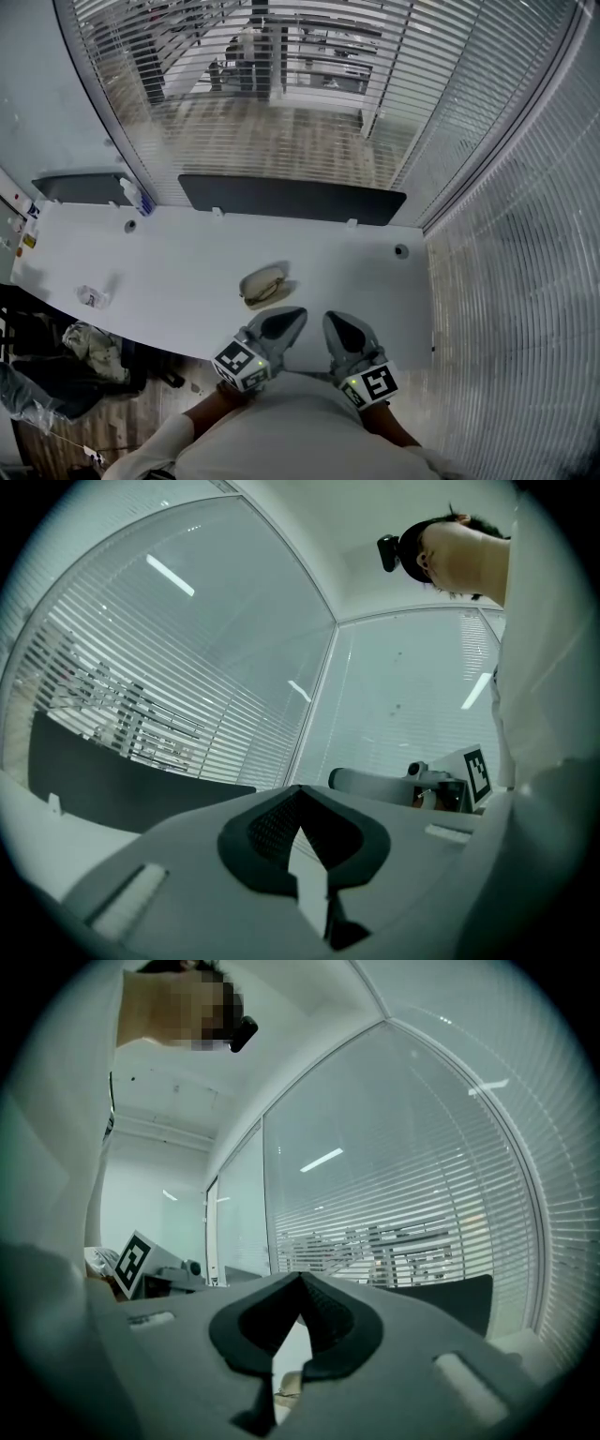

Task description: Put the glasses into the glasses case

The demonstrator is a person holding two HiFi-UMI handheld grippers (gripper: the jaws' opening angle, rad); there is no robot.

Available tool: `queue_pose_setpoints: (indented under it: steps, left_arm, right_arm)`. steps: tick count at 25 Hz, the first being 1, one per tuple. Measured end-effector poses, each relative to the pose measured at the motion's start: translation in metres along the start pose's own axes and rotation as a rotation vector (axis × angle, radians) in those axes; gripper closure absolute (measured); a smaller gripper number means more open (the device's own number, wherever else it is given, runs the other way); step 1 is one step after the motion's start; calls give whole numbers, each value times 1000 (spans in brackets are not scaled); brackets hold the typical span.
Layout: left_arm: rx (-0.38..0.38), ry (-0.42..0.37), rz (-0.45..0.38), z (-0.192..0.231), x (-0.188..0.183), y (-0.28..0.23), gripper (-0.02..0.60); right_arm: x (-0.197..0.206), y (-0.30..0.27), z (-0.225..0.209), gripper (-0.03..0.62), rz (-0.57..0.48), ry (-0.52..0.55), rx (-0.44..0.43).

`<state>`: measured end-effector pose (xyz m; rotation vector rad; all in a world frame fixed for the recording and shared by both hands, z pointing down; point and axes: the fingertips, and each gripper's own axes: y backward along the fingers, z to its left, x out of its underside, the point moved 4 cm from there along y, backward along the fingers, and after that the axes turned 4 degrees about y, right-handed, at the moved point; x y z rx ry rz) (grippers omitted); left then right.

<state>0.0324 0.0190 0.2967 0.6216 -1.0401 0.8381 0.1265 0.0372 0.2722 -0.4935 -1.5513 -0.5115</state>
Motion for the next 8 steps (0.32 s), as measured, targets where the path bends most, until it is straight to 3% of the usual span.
queue_pose_setpoints:
  steps: [8]
  left_arm:
    - [2, 14, -11, -10, 3, -12, 578]
  right_arm:
    - [1, 7, -7, 594, -1, 9, -5]
